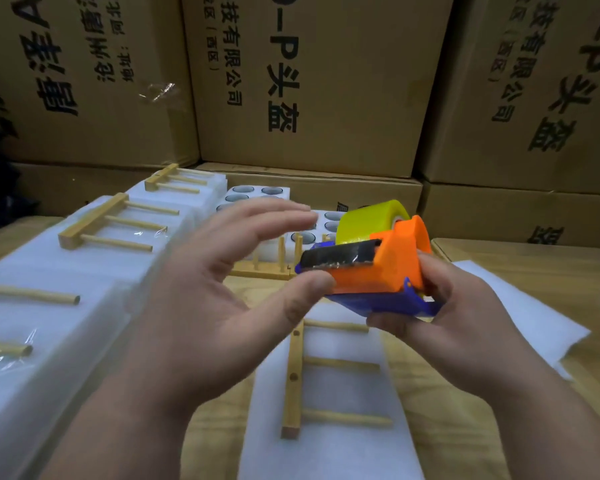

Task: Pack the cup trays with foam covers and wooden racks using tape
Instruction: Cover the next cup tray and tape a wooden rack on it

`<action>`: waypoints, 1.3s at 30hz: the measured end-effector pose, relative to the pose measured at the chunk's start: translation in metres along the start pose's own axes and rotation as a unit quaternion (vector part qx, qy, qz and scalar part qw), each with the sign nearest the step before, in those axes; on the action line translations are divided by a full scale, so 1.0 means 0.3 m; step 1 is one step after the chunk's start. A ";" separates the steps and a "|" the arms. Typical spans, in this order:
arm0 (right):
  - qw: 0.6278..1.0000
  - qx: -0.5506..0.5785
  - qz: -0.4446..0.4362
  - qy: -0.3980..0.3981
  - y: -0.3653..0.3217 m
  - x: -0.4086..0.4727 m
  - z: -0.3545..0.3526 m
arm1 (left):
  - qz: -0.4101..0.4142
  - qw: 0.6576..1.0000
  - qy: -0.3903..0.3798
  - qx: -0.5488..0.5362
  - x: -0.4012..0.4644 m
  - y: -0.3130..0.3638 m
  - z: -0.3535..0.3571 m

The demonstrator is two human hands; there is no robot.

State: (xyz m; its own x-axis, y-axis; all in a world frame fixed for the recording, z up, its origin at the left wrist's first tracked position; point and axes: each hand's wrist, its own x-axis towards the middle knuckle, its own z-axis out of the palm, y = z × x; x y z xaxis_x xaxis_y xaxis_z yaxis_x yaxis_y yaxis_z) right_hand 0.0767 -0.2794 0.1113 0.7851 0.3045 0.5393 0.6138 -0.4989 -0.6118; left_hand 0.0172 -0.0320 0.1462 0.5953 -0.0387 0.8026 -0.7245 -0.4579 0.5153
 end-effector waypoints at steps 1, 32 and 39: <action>1.000 -0.003 0.002 -0.004 0.000 0.000 -0.003 | 0.008 1.000 -0.020 0.006 0.003 0.006 0.003; 0.995 0.014 0.025 -0.093 -0.090 -0.019 -0.061 | -0.074 0.992 0.059 0.079 -0.020 -0.018 0.065; 0.995 0.044 0.041 -0.083 -0.116 -0.023 -0.046 | -0.202 0.975 0.091 0.006 -0.013 -0.036 0.073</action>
State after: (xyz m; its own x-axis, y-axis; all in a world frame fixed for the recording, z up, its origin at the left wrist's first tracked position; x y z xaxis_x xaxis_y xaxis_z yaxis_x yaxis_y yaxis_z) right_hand 0.0488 -0.2754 0.1369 0.8311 0.3998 0.3866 0.5464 -0.4573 -0.7017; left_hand 0.0304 -0.0464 0.1309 0.7589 0.3054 0.5751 -0.4380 -0.4140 0.7979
